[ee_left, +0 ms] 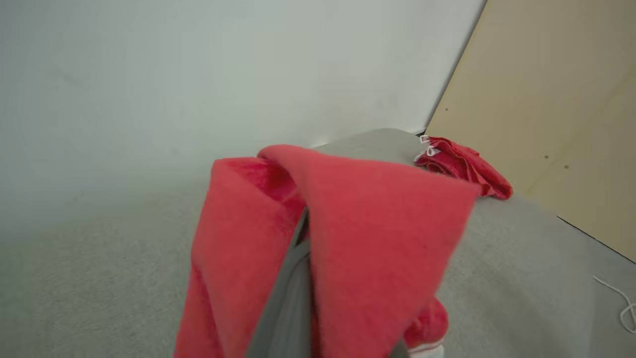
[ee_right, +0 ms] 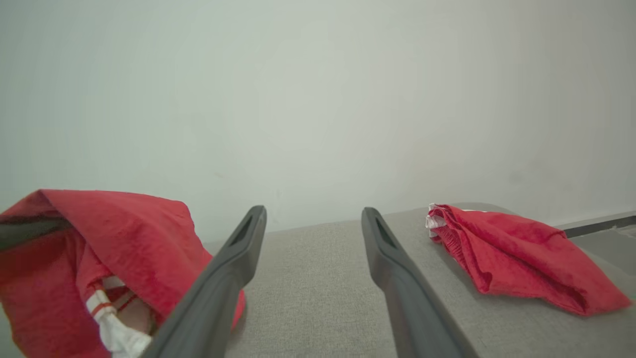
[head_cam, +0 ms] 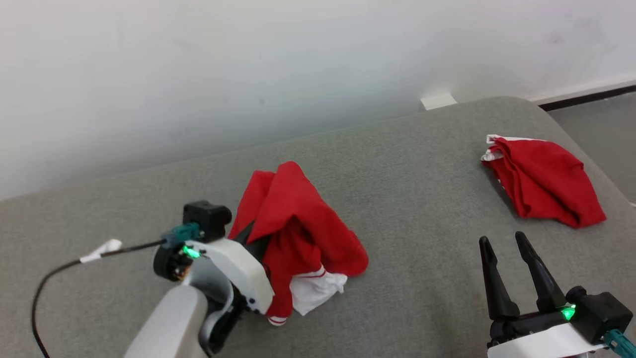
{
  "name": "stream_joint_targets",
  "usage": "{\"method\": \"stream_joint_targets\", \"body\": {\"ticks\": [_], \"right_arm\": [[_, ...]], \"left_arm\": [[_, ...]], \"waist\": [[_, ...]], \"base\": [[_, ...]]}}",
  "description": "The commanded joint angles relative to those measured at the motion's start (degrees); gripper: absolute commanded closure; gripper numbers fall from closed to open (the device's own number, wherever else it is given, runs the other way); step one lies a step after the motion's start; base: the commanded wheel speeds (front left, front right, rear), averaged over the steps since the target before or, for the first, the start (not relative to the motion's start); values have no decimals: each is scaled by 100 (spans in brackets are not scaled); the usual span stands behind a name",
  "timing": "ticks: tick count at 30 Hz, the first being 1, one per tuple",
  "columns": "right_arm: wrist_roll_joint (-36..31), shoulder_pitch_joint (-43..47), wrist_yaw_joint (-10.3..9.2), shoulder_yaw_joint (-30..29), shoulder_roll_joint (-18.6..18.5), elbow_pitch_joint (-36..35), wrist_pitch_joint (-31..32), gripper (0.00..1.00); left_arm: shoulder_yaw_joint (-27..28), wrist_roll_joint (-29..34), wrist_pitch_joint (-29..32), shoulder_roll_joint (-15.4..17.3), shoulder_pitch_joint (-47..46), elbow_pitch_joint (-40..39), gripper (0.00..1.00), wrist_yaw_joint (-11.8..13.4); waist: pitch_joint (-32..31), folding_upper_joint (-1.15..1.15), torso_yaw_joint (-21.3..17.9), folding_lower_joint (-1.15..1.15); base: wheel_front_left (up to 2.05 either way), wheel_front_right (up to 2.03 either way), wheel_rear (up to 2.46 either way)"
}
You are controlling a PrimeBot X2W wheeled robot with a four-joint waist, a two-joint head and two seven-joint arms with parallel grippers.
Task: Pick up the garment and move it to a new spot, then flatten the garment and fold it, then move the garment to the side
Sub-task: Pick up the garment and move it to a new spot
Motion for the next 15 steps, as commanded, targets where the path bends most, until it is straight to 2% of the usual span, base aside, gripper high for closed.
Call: {"method": "stream_joint_targets", "body": {"ticks": [1,3,4,5,6,10,15], "right_arm": [[37,-97,-3,16,-42,12,9,0],[48,-114,-3,68,-46,30,9,0],[50,-128,-3,90,-44,39,10,0],[58,-141,-3,102,-46,45,10,0],[64,-156,-3,102,-53,53,10,0],[56,-169,-3,92,-63,89,10,0],[33,-134,-3,27,-85,68,10,0]], "left_arm": [[-73,-12,-229,-158,119,345,100,-3],[-193,47,-425,-253,122,764,100,-19],[-247,58,-514,-311,102,976,79,-27],[-312,123,-587,-333,50,1151,52,-38],[-367,125,-666,-404,12,1328,0,-38],[-524,74,-1074,-536,-190,1714,0,-71],[-728,136,-1593,-514,-374,1662,0,-90]], "waist": [[159,-1,-278,0],[216,-1,-371,0],[245,-1,-402,0],[264,-1,-419,0],[281,-1,-422,0],[309,-1,-314,0],[268,-1,4,0]], "base": [[0,0,0],[0,0,0],[0,0,0],[0,0,0],[0,0,0],[0,0,0],[0,0,0]]}}
